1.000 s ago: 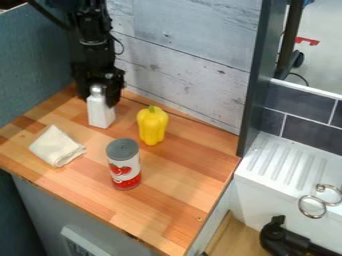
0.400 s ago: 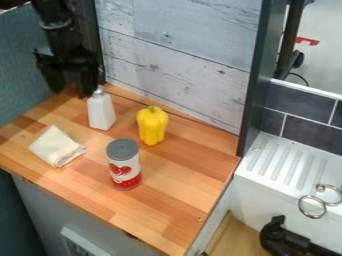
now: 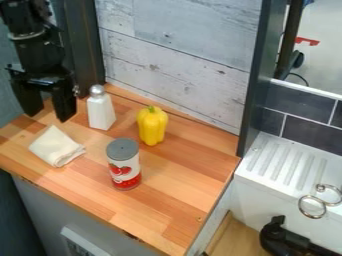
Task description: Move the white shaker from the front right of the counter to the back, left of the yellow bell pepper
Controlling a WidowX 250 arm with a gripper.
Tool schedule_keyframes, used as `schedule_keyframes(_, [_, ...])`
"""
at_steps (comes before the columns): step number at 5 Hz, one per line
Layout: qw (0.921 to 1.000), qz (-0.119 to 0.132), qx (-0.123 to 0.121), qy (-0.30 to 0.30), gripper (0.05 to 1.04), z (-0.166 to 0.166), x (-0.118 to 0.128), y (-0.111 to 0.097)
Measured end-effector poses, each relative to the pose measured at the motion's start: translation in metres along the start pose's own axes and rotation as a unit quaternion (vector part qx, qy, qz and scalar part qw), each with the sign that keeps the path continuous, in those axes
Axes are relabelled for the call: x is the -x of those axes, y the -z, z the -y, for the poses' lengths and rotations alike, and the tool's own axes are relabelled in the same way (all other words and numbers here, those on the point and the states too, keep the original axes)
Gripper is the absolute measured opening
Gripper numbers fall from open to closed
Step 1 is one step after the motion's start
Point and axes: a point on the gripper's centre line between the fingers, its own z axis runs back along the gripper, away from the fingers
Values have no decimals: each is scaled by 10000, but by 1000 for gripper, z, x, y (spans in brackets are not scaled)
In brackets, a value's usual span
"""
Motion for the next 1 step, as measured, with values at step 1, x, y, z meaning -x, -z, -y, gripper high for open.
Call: schedule_keyframes(1, [9984,1,-103,550,1001,16,22,-15])
